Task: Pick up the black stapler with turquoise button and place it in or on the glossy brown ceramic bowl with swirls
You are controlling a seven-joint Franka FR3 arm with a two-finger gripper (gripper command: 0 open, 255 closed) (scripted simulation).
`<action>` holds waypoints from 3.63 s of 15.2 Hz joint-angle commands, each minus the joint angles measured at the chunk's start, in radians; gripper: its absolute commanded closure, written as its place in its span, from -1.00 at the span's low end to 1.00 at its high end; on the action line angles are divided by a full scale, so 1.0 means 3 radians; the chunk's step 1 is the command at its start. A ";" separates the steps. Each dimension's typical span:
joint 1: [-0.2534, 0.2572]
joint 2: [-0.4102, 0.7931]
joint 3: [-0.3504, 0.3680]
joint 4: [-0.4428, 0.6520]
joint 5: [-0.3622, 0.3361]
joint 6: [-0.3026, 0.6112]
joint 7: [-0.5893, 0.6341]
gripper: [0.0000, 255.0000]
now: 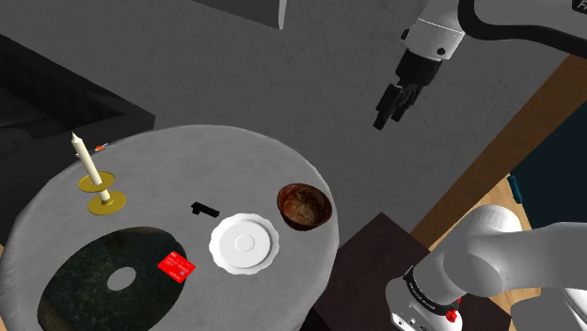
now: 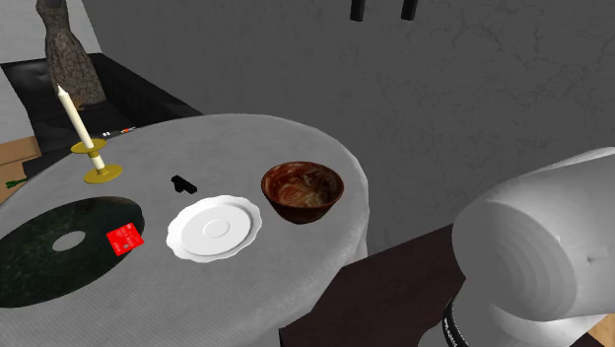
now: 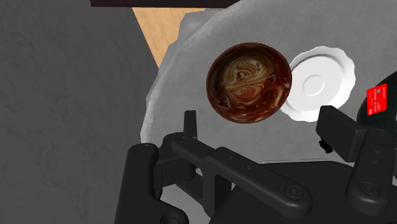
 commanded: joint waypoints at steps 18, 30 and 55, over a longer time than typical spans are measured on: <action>0.0320 0.1427 0.0535 -0.0115 0.0172 0.1580 0.0109 -1.00; 0.0511 0.2794 0.0853 0.0485 -0.0120 0.2344 0.0334 -1.00; 0.1087 0.4820 0.0816 0.1990 -0.0799 0.2798 0.0639 -1.00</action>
